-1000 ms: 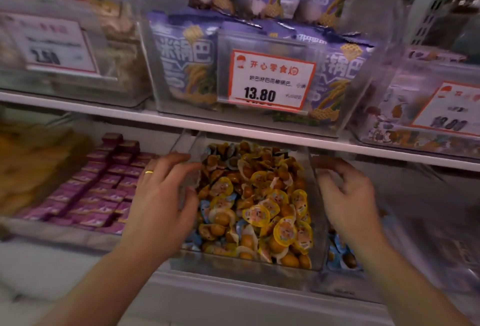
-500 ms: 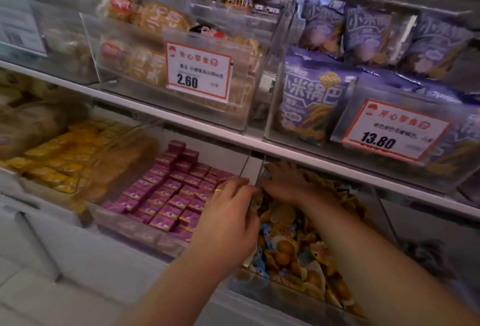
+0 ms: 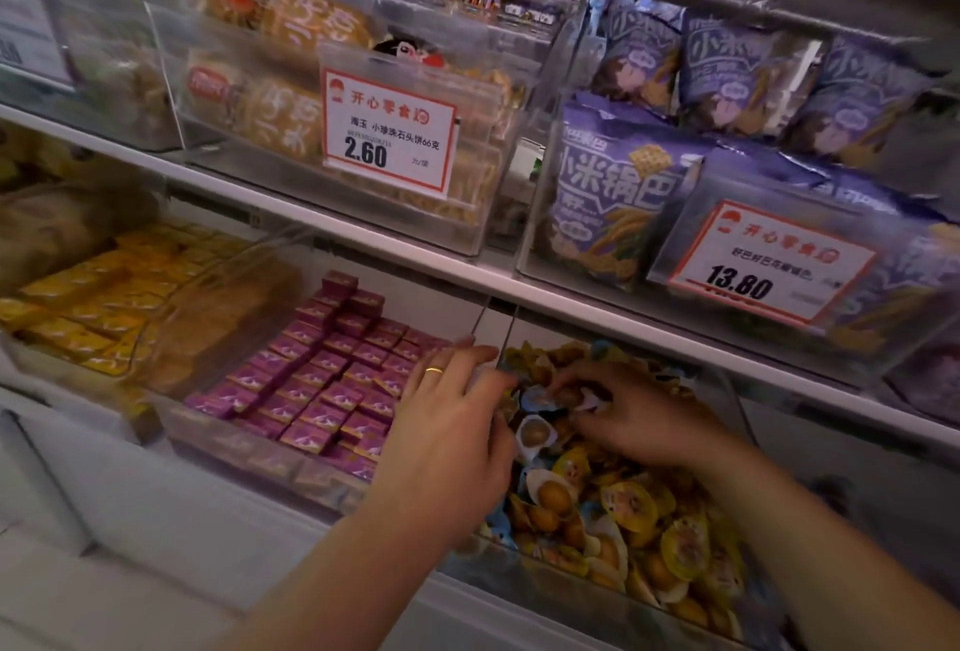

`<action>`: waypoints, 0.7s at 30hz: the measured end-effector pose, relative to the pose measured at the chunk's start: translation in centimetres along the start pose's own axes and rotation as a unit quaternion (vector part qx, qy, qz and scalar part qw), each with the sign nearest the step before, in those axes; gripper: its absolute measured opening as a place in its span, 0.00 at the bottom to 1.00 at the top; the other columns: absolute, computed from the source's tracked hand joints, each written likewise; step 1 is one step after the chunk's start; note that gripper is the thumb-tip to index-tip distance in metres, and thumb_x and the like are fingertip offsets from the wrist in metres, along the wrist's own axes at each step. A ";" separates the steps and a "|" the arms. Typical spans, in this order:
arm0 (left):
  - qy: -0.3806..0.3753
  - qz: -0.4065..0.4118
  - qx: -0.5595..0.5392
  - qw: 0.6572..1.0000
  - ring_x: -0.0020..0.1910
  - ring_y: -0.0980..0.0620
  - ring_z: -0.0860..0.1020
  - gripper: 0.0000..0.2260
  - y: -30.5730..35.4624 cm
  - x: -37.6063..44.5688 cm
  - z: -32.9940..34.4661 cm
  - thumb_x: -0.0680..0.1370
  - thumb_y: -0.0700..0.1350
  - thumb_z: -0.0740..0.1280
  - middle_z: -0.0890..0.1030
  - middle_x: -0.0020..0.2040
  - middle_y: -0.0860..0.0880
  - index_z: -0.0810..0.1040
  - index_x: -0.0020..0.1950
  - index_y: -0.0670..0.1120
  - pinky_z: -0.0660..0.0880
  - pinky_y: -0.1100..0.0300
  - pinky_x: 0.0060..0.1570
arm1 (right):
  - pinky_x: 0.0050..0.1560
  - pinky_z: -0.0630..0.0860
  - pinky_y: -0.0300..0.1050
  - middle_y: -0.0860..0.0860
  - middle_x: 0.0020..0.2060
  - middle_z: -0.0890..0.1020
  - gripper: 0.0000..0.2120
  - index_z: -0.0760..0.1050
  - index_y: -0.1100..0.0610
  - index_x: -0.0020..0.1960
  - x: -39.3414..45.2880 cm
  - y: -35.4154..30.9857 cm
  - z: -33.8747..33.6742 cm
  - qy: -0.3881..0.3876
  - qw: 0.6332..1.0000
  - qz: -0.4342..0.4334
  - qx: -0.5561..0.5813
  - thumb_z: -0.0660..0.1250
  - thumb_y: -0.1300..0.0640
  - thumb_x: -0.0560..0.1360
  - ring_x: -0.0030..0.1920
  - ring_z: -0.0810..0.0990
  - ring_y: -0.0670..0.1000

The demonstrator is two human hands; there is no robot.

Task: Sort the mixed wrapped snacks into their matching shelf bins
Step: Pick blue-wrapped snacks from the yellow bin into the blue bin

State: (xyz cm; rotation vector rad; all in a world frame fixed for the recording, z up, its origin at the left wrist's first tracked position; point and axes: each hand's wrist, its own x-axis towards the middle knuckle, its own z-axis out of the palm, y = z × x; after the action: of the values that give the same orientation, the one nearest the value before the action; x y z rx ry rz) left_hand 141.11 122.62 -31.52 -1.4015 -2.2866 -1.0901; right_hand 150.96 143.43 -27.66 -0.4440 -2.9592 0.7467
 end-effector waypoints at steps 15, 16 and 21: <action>-0.131 -0.010 -0.051 0.990 0.63 0.51 0.74 0.18 2.9 -0.8 5.0 0.79 0.47 0.64 0.71 0.68 0.52 0.74 0.70 0.52 0.74 0.55 0.62 | 0.72 0.51 0.27 0.29 0.73 0.58 0.27 0.60 0.35 0.75 -9.2 2.1 5.3 0.119 0.991 -0.003 -0.061 0.65 0.45 0.79 0.74 0.50 0.30; -0.114 -0.014 -0.058 0.992 0.60 0.51 0.75 0.16 3.0 -0.7 4.9 0.79 0.45 0.65 0.73 0.64 0.53 0.77 0.67 0.52 0.75 0.56 0.59 | 0.71 0.55 0.26 0.29 0.70 0.62 0.24 0.65 0.36 0.73 -9.0 2.2 5.0 0.142 0.990 0.009 -0.014 0.66 0.46 0.78 0.72 0.56 0.28; -0.031 -0.028 -0.078 0.996 0.54 0.56 0.76 0.12 3.3 -0.1 4.9 0.76 0.39 0.70 0.76 0.56 0.55 0.81 0.58 0.50 0.69 0.69 0.53 | 0.59 0.75 0.32 0.35 0.56 0.81 0.19 0.78 0.40 0.58 -8.9 2.2 3.2 0.265 0.945 0.089 0.169 0.67 0.63 0.76 0.56 0.78 0.33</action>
State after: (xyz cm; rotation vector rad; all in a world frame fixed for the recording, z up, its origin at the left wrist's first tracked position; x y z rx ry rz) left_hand 144.78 126.88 -33.44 -1.4554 -2.3401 -1.2846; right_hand 159.70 141.25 -31.40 -0.7501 -2.2616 0.9519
